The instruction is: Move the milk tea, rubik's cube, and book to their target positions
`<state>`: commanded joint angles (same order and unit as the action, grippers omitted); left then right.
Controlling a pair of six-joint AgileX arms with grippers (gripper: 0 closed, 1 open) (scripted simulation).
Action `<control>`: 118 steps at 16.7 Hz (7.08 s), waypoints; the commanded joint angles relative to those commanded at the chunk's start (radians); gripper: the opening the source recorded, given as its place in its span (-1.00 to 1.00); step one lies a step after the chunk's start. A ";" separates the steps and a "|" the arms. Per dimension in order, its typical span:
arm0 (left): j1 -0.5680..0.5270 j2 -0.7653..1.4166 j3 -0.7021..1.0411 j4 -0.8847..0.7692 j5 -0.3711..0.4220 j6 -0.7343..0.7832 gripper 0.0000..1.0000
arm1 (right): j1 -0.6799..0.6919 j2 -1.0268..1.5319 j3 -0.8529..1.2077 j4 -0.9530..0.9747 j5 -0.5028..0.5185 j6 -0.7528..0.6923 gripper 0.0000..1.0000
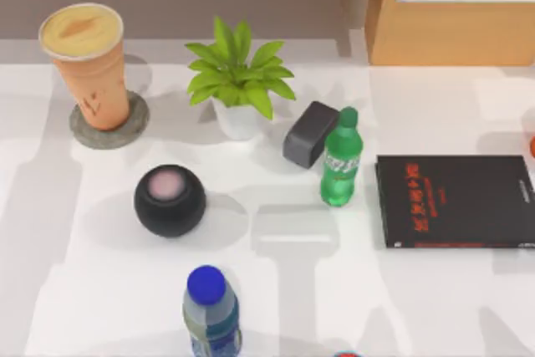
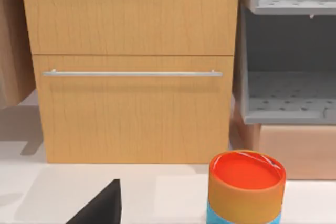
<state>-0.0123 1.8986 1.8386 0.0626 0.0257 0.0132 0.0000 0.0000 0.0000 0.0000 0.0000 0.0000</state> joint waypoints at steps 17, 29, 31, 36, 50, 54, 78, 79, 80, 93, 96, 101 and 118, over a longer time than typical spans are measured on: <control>-0.002 -0.214 -0.255 0.023 0.003 0.001 1.00 | 0.000 0.000 0.000 0.000 0.000 0.000 1.00; 0.008 -1.211 -1.182 -0.032 -0.016 -0.007 1.00 | 0.000 0.000 0.000 0.000 0.000 0.000 1.00; 0.010 -1.393 -1.358 -0.041 -0.019 -0.009 1.00 | 0.000 0.000 0.000 0.000 0.000 0.000 1.00; 0.013 -1.759 -1.705 -0.058 -0.025 -0.012 1.00 | 0.000 0.000 0.000 0.000 0.000 0.000 1.00; 0.012 -1.899 -1.839 -0.063 -0.026 -0.013 1.00 | -0.043 0.103 0.098 0.055 -0.038 0.000 1.00; 0.012 -1.899 -1.839 -0.063 -0.026 -0.013 1.00 | -0.120 0.373 0.321 0.157 -0.109 -0.002 1.00; 0.012 -1.899 -1.839 -0.063 -0.026 -0.013 1.00 | -0.455 2.019 1.421 0.600 -0.425 -0.010 1.00; 0.012 -1.899 -1.839 -0.063 -0.026 -0.013 1.00 | -0.450 2.016 1.416 0.598 -0.423 -0.010 1.00; 0.012 -1.899 -1.839 -0.063 -0.026 -0.013 1.00 | -0.450 2.018 1.420 0.597 -0.422 -0.010 1.00; 0.012 -1.899 -1.839 -0.063 -0.026 -0.013 1.00 | -0.429 2.118 1.572 0.547 -0.397 -0.011 0.70; 0.012 -1.899 -1.839 -0.063 -0.026 -0.013 1.00 | -0.429 2.118 1.572 0.547 -0.397 -0.011 0.25; 0.012 -1.899 -1.839 -0.063 -0.026 -0.013 1.00 | -0.429 2.118 1.572 0.547 -0.397 -0.011 -0.51; 0.012 -1.899 -1.839 -0.063 -0.026 -0.013 1.00 | -0.440 2.073 1.544 0.531 -0.406 -0.009 -1.00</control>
<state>0.0000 0.0000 0.0000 0.0000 0.0000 0.0000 -0.4399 2.0726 1.5443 0.5314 -0.4062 -0.0090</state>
